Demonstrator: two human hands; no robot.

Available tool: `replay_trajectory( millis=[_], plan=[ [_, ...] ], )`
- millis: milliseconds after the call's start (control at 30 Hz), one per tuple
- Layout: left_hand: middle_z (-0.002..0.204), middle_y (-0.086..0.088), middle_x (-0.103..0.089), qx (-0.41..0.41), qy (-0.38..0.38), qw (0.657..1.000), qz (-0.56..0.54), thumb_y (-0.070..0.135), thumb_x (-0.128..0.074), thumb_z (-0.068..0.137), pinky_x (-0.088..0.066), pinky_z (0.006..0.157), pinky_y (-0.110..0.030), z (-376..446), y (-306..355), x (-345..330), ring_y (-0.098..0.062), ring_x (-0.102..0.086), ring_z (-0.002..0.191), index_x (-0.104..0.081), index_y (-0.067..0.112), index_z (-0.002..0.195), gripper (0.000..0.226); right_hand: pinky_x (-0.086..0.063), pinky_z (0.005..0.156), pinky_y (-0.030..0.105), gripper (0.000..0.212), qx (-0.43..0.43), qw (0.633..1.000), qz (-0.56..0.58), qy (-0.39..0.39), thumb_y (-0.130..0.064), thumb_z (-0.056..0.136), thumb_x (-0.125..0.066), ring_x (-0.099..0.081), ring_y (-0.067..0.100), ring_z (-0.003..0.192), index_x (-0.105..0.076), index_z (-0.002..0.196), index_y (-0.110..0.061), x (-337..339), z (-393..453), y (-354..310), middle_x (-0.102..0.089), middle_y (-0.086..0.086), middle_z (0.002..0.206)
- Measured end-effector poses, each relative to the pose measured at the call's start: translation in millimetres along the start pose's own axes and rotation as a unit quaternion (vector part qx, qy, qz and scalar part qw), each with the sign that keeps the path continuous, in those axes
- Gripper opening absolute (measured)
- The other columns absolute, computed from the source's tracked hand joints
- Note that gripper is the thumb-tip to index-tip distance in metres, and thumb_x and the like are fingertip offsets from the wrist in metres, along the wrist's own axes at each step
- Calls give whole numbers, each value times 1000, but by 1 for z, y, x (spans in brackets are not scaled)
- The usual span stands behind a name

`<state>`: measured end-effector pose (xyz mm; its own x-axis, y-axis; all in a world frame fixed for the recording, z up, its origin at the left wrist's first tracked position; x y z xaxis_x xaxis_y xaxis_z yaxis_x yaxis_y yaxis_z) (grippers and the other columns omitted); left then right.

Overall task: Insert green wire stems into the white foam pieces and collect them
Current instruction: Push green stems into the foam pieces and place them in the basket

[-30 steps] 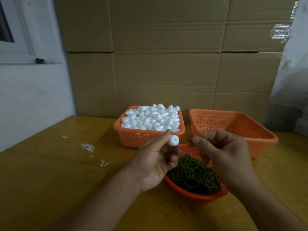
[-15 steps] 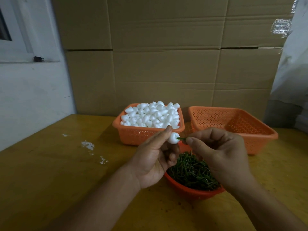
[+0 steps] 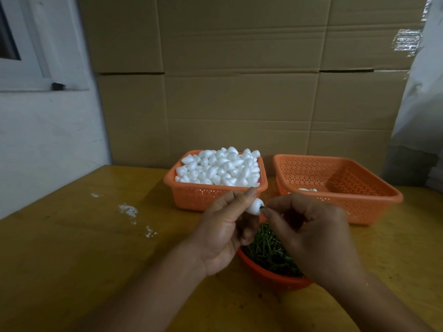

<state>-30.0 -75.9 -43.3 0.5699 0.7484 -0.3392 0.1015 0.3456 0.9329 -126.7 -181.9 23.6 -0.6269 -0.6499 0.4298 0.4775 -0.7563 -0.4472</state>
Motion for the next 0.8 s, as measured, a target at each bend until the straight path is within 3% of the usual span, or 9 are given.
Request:
replay_trajectory(
  millis=[133,267,400,600,800],
  plan=[
    [71,-3,-59,-34,7,999,33,45,-75,73,-32,48,-24,-1,4,-2,-12,-48,56,-69,22,80,26,-39,47,12,10,-14,999,-35,-16,-11,80,-81,-57,11,52,-79,86,-19,-2,1,2,-60,-22,61],
    [70,-5,-60,-59,4,997,52,48,-72,75,-34,49,-24,-1,6,-3,-13,-49,57,-73,21,82,28,-40,48,15,7,-35,998,-47,-26,-15,82,-79,-58,11,55,-78,85,-20,-2,0,8,-57,-24,59],
    [71,-5,-61,-67,-23,997,43,37,-69,84,-38,51,-21,-1,7,-5,-12,-50,60,-75,14,92,25,-39,47,14,8,-57,997,-43,-25,-16,83,-79,-58,8,52,-77,82,-24,-2,0,16,-58,-20,55],
    [68,-3,-60,-96,-15,993,64,33,-68,83,-39,51,-21,-2,9,-4,-11,-49,56,-77,15,92,22,-47,47,28,11,-81,997,-3,-21,-17,85,-76,-62,9,52,-75,80,-26,-6,-2,22,-68,-12,62],
    [66,0,-56,-135,2,985,104,35,-65,92,-39,51,-19,-4,12,-5,-8,-48,55,-74,25,85,15,-43,47,18,15,-96,995,3,-16,-16,85,-76,-62,6,53,-73,76,-29,-9,-4,24,-67,-18,64]
  ],
)
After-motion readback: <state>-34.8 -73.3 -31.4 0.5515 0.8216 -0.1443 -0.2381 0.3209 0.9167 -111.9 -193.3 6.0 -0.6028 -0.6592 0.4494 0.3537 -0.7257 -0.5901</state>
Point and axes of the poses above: each hand's wrist, its own z-axis towards the middle knuckle, its own x-axis out of the back of the hand, y = z × x, the point moved 8 cm from there along z, towards the middle knuckle
